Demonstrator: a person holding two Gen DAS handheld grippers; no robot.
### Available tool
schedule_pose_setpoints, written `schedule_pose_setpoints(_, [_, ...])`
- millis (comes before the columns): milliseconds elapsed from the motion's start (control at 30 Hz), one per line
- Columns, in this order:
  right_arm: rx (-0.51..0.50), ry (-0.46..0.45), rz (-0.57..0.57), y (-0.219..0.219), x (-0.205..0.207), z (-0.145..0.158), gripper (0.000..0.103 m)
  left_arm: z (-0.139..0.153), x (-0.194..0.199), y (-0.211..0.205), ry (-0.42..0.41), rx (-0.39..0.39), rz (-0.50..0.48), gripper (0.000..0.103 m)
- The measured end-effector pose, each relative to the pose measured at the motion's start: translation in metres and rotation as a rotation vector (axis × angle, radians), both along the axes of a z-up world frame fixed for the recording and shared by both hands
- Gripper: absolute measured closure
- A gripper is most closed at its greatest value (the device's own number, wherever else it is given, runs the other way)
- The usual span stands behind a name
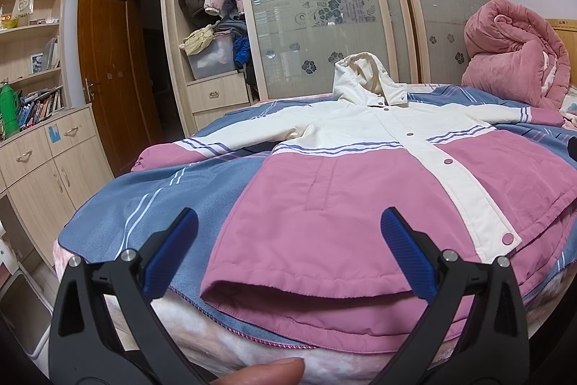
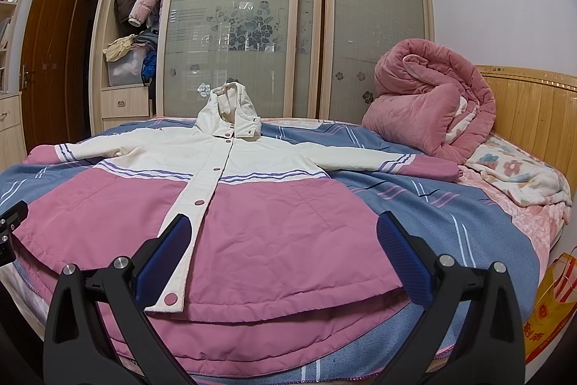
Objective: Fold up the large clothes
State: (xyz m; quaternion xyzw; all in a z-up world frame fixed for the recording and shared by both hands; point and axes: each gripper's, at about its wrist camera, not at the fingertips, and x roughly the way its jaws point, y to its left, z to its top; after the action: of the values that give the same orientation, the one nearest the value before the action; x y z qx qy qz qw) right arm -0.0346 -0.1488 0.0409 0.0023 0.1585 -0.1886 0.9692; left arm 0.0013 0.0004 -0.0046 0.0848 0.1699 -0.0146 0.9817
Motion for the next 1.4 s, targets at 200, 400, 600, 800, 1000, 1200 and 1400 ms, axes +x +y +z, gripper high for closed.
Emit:
schedule_pose_setpoints(200, [0.0, 0.0, 0.001, -0.0001, 0.0005, -0.0003, 0.001, -0.0005, 0.0, 0.0002, 0.0, 0.0, -0.001, 0.002])
schedule_pose_setpoints(400, [0.001, -0.001, 0.0, 0.0001, 0.0013, -0.0011, 0.001, -0.0004, 0.0, 0.0001, 0.0, -0.001, -0.001, 0.002])
schedule_pose_setpoints(600, [0.001, -0.001, 0.0, -0.0004, 0.0012, -0.0016, 0.001, -0.0003, 0.0001, -0.0003, 0.0, 0.002, 0.0, 0.002])
schedule_pose_setpoints(800, [0.0, 0.0, 0.001, 0.001, 0.0032, -0.0018, 0.001, -0.0004, 0.0, -0.0004, 0.002, 0.002, -0.002, 0.002])
schedule_pose_setpoints(1000, [0.001, 0.0, 0.001, -0.0004, 0.0011, -0.0027, 0.001, -0.0027, 0.0005, 0.0012, 0.002, 0.001, -0.001, 0.002])
schedule_pose_setpoints(1200, [0.001, 0.002, 0.003, -0.001, 0.0024, -0.0044, 0.001, -0.0043, 0.0009, 0.003, 0.001, 0.0, -0.001, 0.002])
schedule_pose_setpoints(1400, [0.002, 0.002, 0.002, -0.0008, 0.0026, -0.0044, 0.001, -0.0044, 0.0009, 0.0029, 0.002, 0.001, -0.001, 0.002])
